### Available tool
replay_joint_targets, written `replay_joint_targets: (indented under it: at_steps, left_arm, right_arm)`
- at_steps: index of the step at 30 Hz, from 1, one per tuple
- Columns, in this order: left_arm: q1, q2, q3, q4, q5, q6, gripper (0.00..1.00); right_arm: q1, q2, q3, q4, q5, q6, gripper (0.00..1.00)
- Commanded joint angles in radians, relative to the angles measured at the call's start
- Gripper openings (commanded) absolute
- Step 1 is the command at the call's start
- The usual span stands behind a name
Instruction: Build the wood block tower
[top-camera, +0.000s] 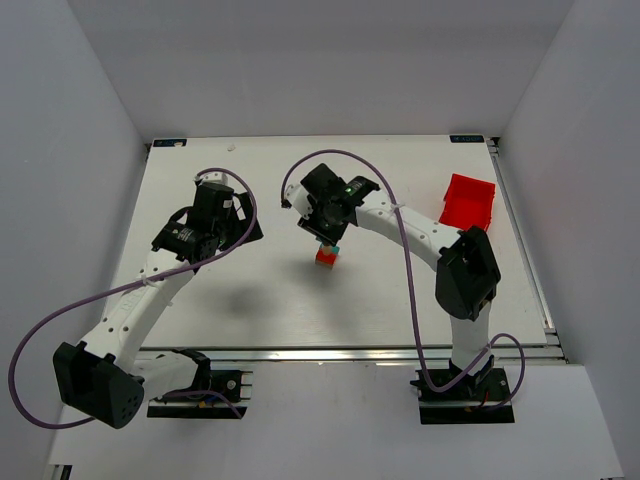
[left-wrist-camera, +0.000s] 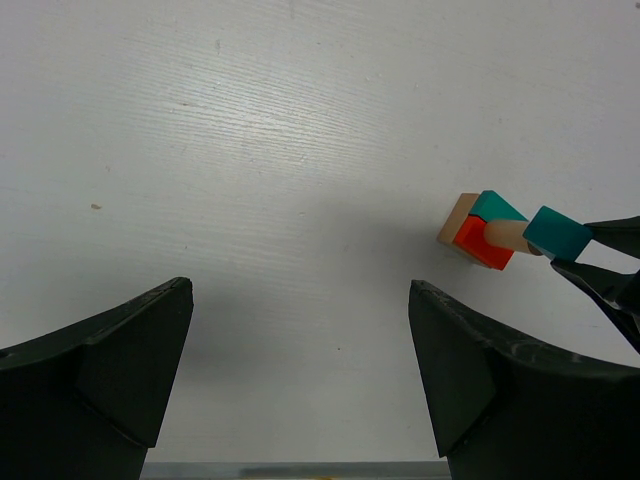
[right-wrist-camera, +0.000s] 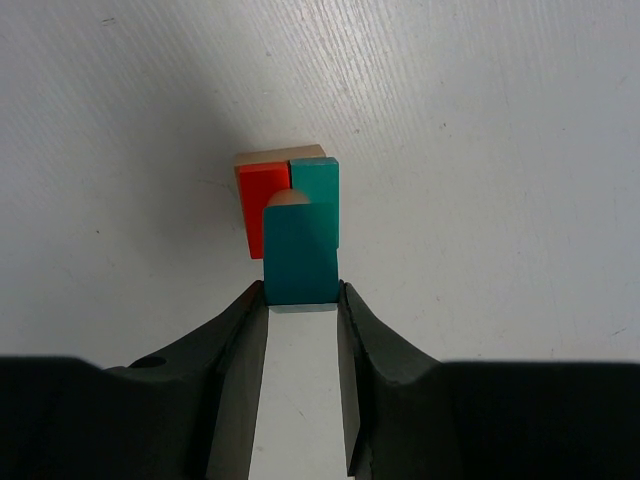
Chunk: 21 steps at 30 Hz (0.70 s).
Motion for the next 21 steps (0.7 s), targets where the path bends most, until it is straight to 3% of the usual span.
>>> replay_joint_targets:
  at_steps: [1,21]
  left_arm:
    - [0.002,-0.025,0.002,0.009,0.010,0.003,0.98]
    - [0.002,-0.029,-0.007,0.015,0.017,-0.002,0.98]
  right_arm:
    - [0.008,0.019,0.049,-0.022,0.004,0.017,0.10]
    - [0.014,0.023,0.050,-0.029,0.035,0.043,0.15]
